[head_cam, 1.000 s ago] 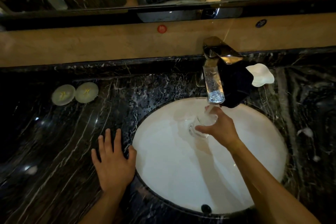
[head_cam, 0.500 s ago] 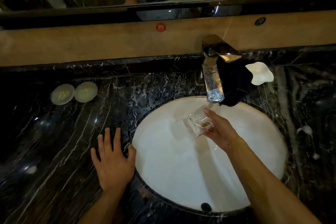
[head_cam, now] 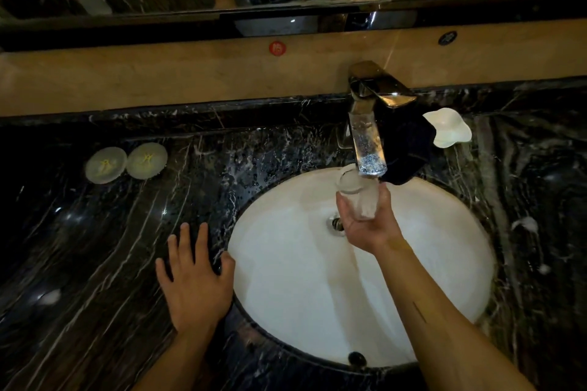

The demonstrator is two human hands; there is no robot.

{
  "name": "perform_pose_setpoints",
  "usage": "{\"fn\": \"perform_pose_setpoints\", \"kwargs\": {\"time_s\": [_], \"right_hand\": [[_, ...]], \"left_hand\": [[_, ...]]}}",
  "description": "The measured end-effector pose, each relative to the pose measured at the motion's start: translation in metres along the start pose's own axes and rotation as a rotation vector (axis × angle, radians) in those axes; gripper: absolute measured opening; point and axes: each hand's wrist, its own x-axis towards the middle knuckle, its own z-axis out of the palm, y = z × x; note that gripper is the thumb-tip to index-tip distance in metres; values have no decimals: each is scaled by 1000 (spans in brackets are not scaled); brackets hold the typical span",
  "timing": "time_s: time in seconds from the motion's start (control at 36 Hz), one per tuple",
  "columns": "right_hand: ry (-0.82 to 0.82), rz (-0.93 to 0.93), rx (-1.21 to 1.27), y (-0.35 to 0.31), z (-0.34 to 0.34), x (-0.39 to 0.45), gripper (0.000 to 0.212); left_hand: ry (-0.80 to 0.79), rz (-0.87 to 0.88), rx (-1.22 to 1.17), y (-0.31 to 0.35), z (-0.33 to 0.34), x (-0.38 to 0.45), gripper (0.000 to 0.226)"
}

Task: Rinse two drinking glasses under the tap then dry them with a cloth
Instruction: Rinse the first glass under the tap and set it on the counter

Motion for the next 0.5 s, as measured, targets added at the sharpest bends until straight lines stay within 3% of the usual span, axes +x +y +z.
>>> {"fn": "perform_pose_setpoints", "kwargs": {"time_s": [0.25,0.5], "right_hand": [[-111,133,126,-8,-41,-18,81],[-75,-105,-256,-25,-61,-66,59]], "left_hand": [[-14,-4,-17,-1,1,0,71],[-44,-22,-34,2,-3,0,73]]}}
